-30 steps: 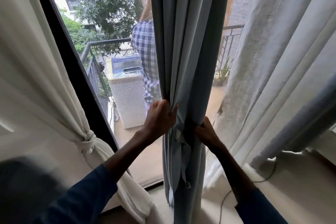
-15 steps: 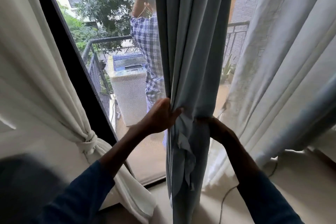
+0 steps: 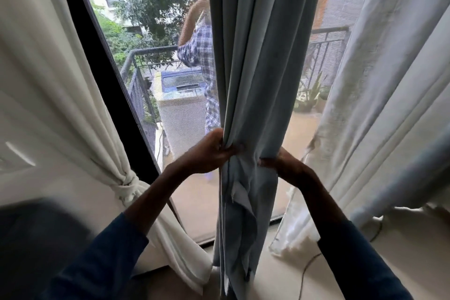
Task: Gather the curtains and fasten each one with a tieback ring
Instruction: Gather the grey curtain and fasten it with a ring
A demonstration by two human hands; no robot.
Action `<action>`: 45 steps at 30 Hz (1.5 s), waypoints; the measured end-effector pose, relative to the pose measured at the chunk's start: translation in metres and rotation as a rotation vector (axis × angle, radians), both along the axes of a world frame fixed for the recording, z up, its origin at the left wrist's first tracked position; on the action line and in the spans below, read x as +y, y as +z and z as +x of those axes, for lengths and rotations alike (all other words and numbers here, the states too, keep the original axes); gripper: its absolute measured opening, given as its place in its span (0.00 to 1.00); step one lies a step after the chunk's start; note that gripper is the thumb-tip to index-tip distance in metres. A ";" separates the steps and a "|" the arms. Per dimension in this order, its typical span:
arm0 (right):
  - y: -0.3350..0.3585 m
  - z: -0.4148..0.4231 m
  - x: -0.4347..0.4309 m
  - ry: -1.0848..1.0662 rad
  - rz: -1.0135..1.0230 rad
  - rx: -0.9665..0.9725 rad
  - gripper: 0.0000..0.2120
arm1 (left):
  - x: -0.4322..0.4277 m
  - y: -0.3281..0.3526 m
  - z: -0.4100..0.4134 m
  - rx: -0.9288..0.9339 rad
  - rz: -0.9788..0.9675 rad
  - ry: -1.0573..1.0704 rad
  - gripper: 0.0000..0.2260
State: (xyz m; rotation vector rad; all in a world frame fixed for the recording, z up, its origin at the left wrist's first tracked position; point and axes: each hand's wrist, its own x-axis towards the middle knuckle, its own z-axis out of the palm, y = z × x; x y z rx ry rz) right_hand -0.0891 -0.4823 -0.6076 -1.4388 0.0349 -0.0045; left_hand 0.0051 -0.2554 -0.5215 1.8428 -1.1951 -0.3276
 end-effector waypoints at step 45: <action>0.010 -0.025 0.056 -0.242 -1.154 0.032 0.12 | -0.054 -0.051 -0.025 -0.276 0.007 0.518 0.32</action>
